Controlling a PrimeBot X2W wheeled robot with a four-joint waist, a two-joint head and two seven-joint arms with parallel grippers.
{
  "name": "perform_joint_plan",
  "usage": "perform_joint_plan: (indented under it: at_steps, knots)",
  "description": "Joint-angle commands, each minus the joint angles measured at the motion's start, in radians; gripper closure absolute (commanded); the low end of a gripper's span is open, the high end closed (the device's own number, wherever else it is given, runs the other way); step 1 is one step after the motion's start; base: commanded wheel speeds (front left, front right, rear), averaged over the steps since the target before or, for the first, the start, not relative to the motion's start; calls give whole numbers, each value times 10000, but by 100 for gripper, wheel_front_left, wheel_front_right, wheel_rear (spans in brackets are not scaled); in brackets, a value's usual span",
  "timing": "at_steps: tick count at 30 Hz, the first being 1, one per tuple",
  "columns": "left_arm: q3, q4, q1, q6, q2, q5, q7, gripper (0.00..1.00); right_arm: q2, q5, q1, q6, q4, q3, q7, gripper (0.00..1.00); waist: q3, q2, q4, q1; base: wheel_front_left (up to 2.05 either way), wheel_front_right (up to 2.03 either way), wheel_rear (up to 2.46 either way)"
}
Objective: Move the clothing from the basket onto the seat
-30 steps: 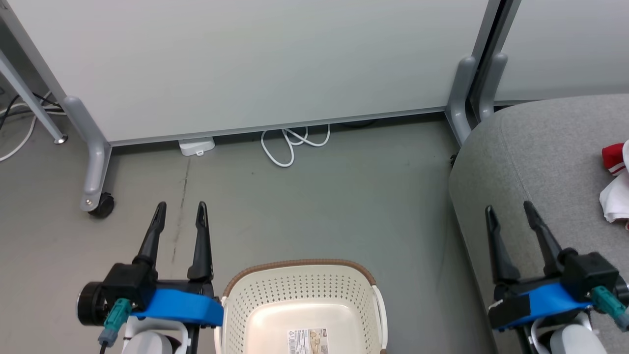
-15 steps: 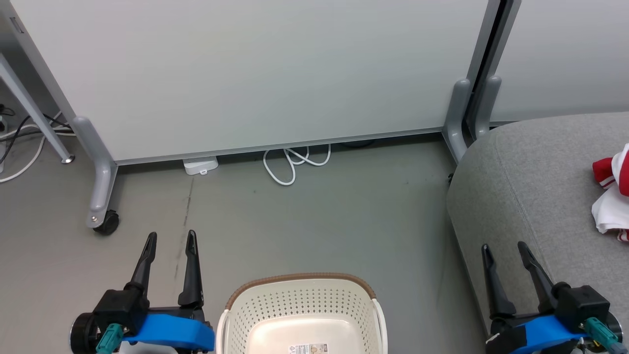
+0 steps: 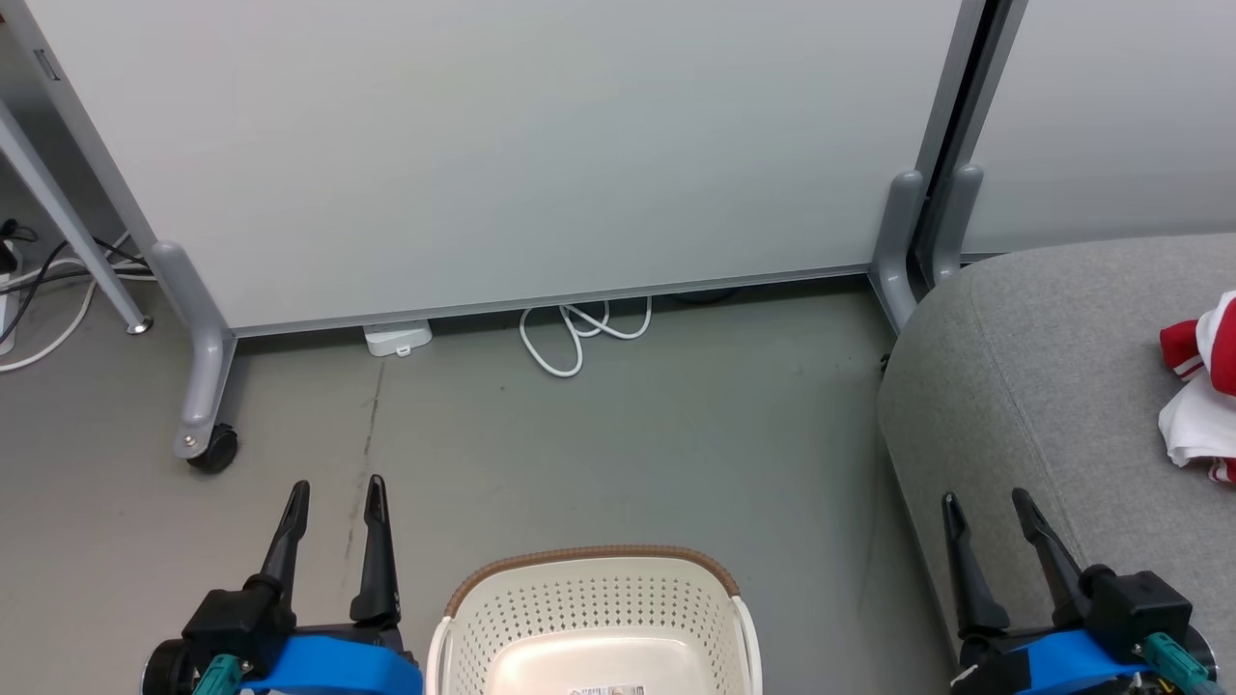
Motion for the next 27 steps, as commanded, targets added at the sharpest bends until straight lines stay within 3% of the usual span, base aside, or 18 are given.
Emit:
perform_joint_plan:
  at_steps: [1,11,12,17,27]
  knots:
    - [-5,43,94,31,-12,42,-47,0,31,38,137,1,22,-5,-33,0,-10,-1,1,0,0,0,0]
    - [-85,47,45,105,-13,66,-49,0,37,38,168,1,26,-25,-33,0,-43,-1,45,0,0,0,0]
    - [-69,44,12,61,0,57,0,100,13,27,5,0,21,-19,0,100,-43,-1,46,0,0,0,0]
    - [-40,446,176,49,-10,-48,84,100,42,151,52,0,433,-35,89,100,-43,-1,46,0,0,0,0]
    - [213,410,-35,-1,-9,-2125,641,100,38,2320,-123,0,356,-165,653,100,-25,-1,12,0,0,0,0]
